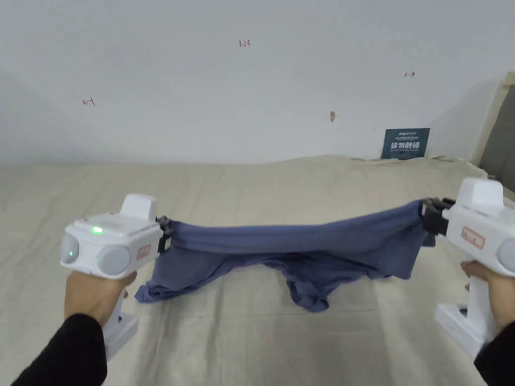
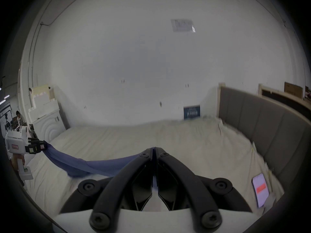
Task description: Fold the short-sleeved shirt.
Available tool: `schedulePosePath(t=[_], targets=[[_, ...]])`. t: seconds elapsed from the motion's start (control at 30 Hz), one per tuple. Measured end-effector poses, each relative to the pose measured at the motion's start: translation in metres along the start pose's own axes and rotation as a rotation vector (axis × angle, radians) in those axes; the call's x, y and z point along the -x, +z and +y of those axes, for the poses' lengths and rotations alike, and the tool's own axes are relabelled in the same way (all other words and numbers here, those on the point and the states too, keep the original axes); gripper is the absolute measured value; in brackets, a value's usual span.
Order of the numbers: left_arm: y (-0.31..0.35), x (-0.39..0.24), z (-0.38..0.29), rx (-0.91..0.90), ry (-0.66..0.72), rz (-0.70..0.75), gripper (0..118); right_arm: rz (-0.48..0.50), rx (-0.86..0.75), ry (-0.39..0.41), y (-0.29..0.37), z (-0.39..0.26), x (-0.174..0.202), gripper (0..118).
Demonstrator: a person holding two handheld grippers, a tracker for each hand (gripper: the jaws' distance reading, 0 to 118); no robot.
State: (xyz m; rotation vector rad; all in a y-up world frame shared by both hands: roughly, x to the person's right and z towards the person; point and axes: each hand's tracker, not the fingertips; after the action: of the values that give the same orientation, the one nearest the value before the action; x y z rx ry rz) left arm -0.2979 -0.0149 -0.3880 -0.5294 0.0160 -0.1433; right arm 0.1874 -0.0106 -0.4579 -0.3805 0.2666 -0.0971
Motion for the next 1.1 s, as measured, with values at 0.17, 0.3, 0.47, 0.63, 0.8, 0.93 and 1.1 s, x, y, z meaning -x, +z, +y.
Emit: schedulePosePath(t=[0.17,0.3,0.47,0.63,0.8,0.93,1.1], targets=[[0.019,-0.009,-0.092,0.108,0.088,-0.043,0,-0.004,0.109,-0.051,0.047,-0.079,-0.009,1],[0.053,-0.024,-0.159,0.18,0.148,-0.054,0,-0.01,0.177,-0.087,0.087,-0.133,-0.015,1],[0.098,-0.042,-0.216,0.251,0.172,-0.053,0,-0.007,0.251,-0.092,0.139,-0.182,-0.011,1],[0.138,-0.052,-0.252,0.287,0.177,-0.038,0,-0.001,0.293,-0.084,0.183,-0.209,-0.008,1],[0.172,-0.06,-0.274,0.305,0.209,-0.024,0,-0.008,0.332,-0.089,0.215,-0.227,-0.005,1],[0.188,-0.069,-0.291,0.332,0.213,-0.013,0,-0.024,0.378,-0.09,0.227,-0.242,-0.007,1],[0.189,-0.072,-0.311,0.381,0.239,-0.007,0,-0.063,0.464,-0.096,0.222,-0.266,-0.012,1]])
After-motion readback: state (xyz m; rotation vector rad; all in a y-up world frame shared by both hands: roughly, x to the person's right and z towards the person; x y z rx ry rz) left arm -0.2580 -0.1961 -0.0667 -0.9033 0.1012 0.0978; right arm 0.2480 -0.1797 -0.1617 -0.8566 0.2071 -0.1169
